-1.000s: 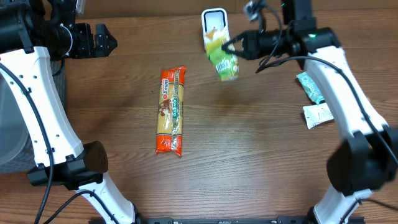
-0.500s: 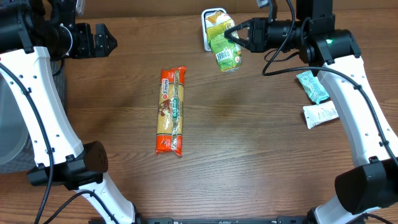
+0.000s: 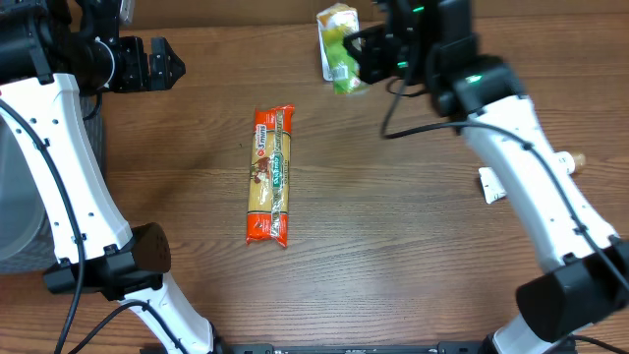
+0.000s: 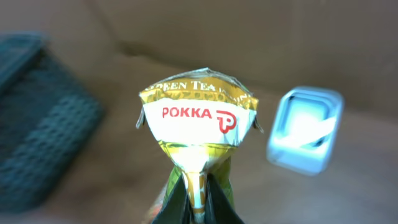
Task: Scan the item barcode
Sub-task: 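Lift the POKKA packet toward the white scanner, then hold the POKKA packet in front of the scanner with right gripper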
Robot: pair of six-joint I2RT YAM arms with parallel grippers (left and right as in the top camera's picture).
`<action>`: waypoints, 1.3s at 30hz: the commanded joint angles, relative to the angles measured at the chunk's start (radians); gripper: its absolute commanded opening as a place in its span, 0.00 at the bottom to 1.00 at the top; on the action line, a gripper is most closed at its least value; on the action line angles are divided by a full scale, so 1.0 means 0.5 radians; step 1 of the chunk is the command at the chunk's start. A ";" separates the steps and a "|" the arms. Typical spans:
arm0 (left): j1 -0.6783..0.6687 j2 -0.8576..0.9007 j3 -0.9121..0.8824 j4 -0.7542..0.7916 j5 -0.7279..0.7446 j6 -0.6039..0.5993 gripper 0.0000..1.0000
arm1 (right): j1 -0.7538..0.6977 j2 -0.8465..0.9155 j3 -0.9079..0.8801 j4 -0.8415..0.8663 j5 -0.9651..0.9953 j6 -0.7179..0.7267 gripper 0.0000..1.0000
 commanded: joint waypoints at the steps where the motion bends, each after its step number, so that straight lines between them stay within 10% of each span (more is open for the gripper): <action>1: -0.014 0.021 0.003 -0.001 0.027 0.006 0.99 | 0.158 0.114 0.034 0.179 0.887 -0.371 0.04; 11: -0.014 0.021 0.002 -0.001 0.027 0.006 1.00 | 0.228 0.678 0.034 1.348 1.395 -2.148 0.04; 23: -0.014 0.021 0.003 -0.001 0.027 0.006 1.00 | 0.150 1.109 0.034 2.054 0.996 -3.066 0.04; 39: -0.014 0.021 0.003 -0.001 0.027 0.006 1.00 | 0.147 1.171 0.034 1.993 0.794 -3.013 0.04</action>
